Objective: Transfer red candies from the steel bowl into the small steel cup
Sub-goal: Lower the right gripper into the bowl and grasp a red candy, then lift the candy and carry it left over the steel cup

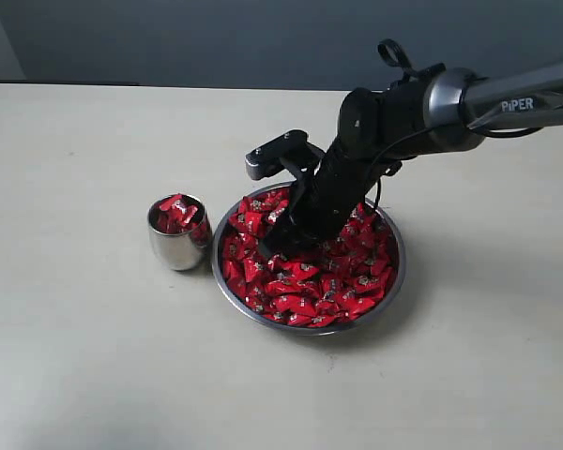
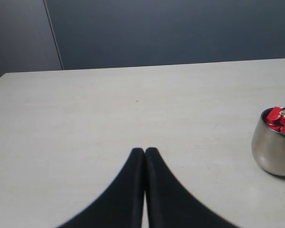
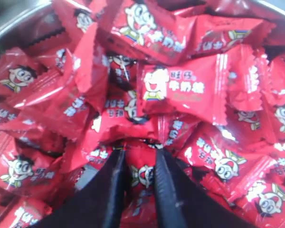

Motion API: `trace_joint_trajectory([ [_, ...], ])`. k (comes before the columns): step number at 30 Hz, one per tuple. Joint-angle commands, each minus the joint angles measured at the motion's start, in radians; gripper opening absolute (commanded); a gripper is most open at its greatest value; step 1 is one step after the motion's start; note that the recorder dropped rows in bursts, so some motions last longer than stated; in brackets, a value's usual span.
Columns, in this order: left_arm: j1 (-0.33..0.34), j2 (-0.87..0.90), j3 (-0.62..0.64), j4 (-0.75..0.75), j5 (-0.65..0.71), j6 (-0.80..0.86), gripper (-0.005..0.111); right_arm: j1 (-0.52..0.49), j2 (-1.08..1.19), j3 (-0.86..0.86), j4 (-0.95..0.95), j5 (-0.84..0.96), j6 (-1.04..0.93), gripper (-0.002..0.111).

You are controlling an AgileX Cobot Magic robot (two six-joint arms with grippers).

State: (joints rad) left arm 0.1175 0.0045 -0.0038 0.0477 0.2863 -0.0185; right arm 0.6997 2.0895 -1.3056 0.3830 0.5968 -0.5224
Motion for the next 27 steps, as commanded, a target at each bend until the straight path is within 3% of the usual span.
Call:
trace_joint_trajectory([
  [1, 0.001, -0.004, 0.004, -0.002, -0.002, -0.001, 0.000, -0.002, 0.000, -0.005, 0.000, -0.006, -0.001, -0.001],
  [16, 0.001, -0.004, 0.004, -0.002, -0.002, -0.001, 0.000, -0.002, -0.056, -0.051, -0.048, 0.014, 0.006, -0.001],
  [27, 0.001, -0.004, 0.004, -0.002, -0.002, -0.001, 0.000, -0.002, -0.099, -0.055, -0.147, 0.051, 0.122, -0.001],
])
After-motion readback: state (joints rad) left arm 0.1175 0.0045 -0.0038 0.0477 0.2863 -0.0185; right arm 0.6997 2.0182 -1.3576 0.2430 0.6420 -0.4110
